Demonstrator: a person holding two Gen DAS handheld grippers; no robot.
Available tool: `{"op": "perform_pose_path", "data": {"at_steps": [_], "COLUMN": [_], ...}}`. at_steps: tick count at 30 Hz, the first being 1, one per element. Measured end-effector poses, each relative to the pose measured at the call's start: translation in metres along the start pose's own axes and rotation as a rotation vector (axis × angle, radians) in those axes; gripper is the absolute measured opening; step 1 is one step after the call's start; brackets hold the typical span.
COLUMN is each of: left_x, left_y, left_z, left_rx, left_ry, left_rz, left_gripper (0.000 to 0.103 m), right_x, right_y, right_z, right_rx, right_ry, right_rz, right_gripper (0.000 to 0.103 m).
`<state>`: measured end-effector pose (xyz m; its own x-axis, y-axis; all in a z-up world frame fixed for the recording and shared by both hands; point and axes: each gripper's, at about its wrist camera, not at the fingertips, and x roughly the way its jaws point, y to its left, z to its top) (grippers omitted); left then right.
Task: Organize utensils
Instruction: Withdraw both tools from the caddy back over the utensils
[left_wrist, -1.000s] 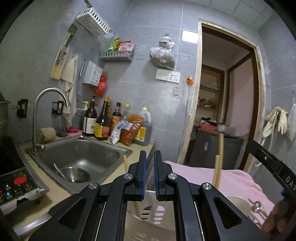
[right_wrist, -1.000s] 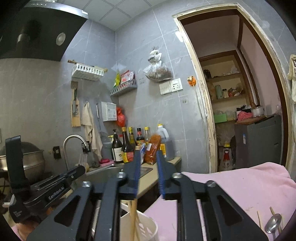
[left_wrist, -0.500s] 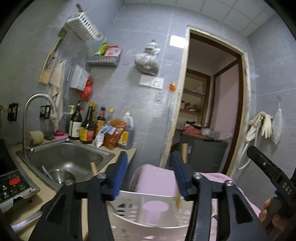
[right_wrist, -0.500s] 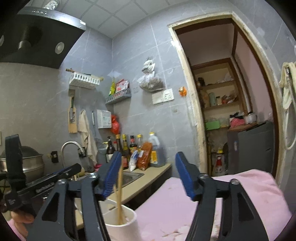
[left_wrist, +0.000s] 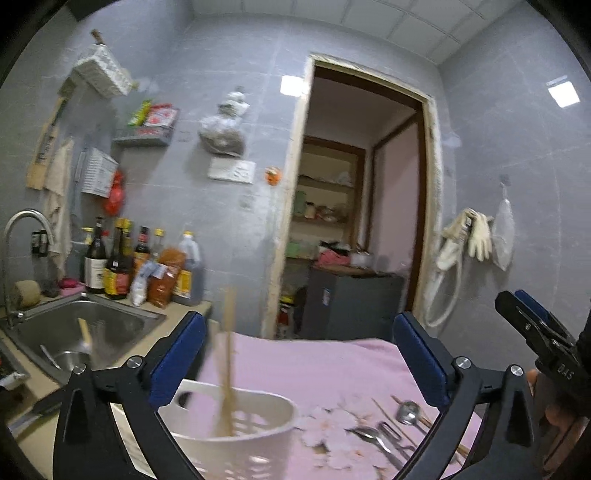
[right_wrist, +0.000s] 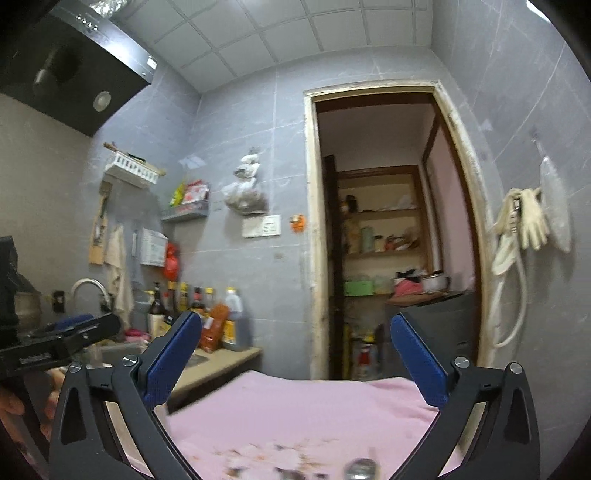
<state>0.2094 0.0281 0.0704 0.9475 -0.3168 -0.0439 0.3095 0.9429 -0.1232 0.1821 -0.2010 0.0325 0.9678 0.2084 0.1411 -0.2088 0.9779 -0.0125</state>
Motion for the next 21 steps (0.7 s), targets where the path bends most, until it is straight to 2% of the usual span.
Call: {"op": "perform_pose_path", "data": {"at_steps": [6, 9, 16, 19, 21], "left_x": [0.021, 0.037, 0.076, 0.092, 0.103], "left_y": [-0.036, -0.051, -0.072, -0.078, -0.081], "left_z": [-0.018, -0.032, -0.064, -0.075, -0.082], "left_rx": [0.053, 0.072, 0.066, 0.068, 0.065], "left_ry": [0.106, 0.19, 0.391, 0.47, 0.514], "left_rz": [-0.073, -0.1, -0.13, -0.134, -0.138], "left_gripper": [0.1, 0.1, 0.1, 0.1, 0.1], "right_x": [-0.012, -0.013, -0.001, 0.008, 0.015], "right_y": [-0.034, -0.049, -0.077, -0.087, -0.092], "right_z": [-0.009, -0.017, -0.04, -0.052, -0.058], "right_rx": [-0.038, -0.047, -0.045, -0.021, -0.007], "right_ry": [0.057, 0.102, 0.255, 0.335, 0.381], "right_rz": [-0.06, -0.084, -0.113, -0.099, -0.089], "right_gripper": [0.103, 0.103, 0.103, 0.103, 0.099]}}
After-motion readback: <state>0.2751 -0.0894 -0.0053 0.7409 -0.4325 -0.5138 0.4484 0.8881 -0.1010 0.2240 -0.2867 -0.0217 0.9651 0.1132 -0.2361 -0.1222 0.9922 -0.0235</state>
